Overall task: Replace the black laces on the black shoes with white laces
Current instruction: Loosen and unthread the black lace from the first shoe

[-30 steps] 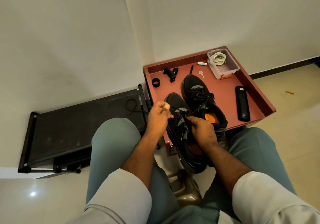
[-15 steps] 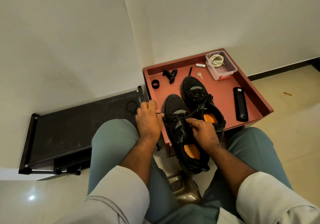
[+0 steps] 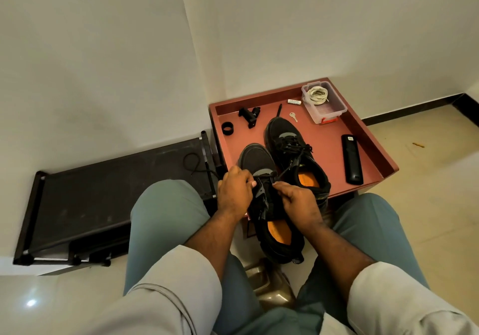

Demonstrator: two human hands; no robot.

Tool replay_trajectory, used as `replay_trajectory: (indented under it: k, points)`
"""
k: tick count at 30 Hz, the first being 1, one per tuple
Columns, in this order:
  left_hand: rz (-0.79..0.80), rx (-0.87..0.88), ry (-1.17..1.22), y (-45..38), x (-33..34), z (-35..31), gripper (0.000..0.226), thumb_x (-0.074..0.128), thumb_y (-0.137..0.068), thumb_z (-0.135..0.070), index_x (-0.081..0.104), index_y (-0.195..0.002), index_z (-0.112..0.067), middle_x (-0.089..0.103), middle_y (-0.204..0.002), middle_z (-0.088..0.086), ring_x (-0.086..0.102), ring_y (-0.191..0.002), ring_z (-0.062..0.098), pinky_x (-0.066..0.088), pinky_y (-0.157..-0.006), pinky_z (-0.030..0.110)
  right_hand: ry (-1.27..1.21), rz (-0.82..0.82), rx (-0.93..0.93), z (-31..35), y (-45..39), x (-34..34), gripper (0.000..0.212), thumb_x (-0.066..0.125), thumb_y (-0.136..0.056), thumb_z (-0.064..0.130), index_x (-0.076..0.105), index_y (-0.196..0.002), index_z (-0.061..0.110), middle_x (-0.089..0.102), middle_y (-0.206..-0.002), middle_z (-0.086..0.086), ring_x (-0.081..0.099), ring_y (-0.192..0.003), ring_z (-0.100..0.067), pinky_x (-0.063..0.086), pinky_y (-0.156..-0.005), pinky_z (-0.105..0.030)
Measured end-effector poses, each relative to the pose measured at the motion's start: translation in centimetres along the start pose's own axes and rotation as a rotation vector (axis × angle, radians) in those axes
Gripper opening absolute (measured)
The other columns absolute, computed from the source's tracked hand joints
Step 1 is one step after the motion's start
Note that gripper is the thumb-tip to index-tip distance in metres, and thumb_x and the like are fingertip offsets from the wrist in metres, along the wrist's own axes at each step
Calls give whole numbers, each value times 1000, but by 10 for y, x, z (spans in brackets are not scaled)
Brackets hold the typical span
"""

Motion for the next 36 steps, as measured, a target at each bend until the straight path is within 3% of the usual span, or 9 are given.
replay_trajectory:
  k: [5, 10, 13, 15, 17, 20, 31, 33, 36]
  points:
    - [-130, -61, -176, -5, -17, 12, 17, 53, -92, -9, 57, -106, -16, 50, -110, 5, 52, -97, 22, 42, -84, 40, -13, -19, 20, -4, 0, -1, 34, 55, -89, -5, 68, -118, 6, 69, -117, -6, 63, -111, -17, 36, -98, -12]
    - [-742, -598, 428, -14, -65, 48, 26, 40, -84, 15, 54, -105, 6, 44, -117, 24, 46, -87, 26, 39, -83, 22, -61, -50, 65, -9, -4, 1, 34, 55, -90, -5, 68, -118, 9, 70, -116, -4, 63, -109, -15, 42, -98, -17]
    - [-846, -578, 475, -12, -68, 46, 20, 46, -87, 13, 52, -106, 8, 43, -119, 26, 42, -91, 20, 39, -89, 14, -91, -55, 78, -10, -4, 1, 33, 55, -90, -3, 68, -118, 10, 70, -116, -3, 63, -110, -15, 43, -100, -19]
    - [-777, -371, 331, -7, -58, 36, 19, 60, -88, 0, 55, -106, 3, 48, -116, 22, 45, -96, 20, 39, -95, 14, -82, -64, 79, -10, -4, 3, 33, 55, -90, -3, 68, -118, 10, 70, -116, -4, 63, -110, -16, 44, -101, -21]
    - [-512, -190, 163, 0, -41, 18, 15, 63, -90, -17, 61, -104, -11, 53, -112, 10, 49, -99, 23, 46, -92, 36, -70, -60, 84, -10, -4, 4, 33, 55, -90, -3, 68, -118, 11, 70, -116, -3, 63, -110, -15, 42, -99, -18]
    - [-190, -21, -104, 11, -13, -5, 14, 58, -95, -32, 64, -105, -26, 53, -110, -2, 47, -104, 19, 37, -90, 37, -67, -65, 77, -9, -4, 4, 34, 56, -90, -3, 68, -118, 11, 70, -115, -3, 63, -109, -14, 40, -97, -15]
    - [-58, -249, 309, -4, 3, 6, 17, 59, -93, -12, 57, -78, -20, 52, -95, -1, 58, -84, 21, 45, -71, 29, -88, -44, 40, -8, 0, 4, 33, 55, -91, -2, 67, -119, 9, 69, -117, -3, 63, -111, -15, 44, -102, -23]
    - [-235, -290, 278, -7, -16, 12, 16, 50, -93, -3, 54, -84, -16, 50, -98, 4, 52, -80, 17, 41, -70, 29, -82, -42, 53, -9, -1, 3, 33, 55, -91, -2, 67, -120, 9, 69, -118, -3, 62, -112, -14, 42, -102, -20]
    - [-937, -482, 558, -11, -63, 42, 12, 46, -91, 3, 55, -98, -1, 53, -101, 17, 50, -78, 17, 44, -73, 27, -84, -50, 67, -11, -2, 3, 33, 55, -91, -1, 67, -120, 11, 69, -117, -2, 63, -110, -14, 42, -100, -18]
Point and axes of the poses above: each hand's wrist, its own y-axis away from the middle knuckle, its own x-axis out of the palm, z = x × y, the point moved 2 cm from there along -y, towards the middle knuckle
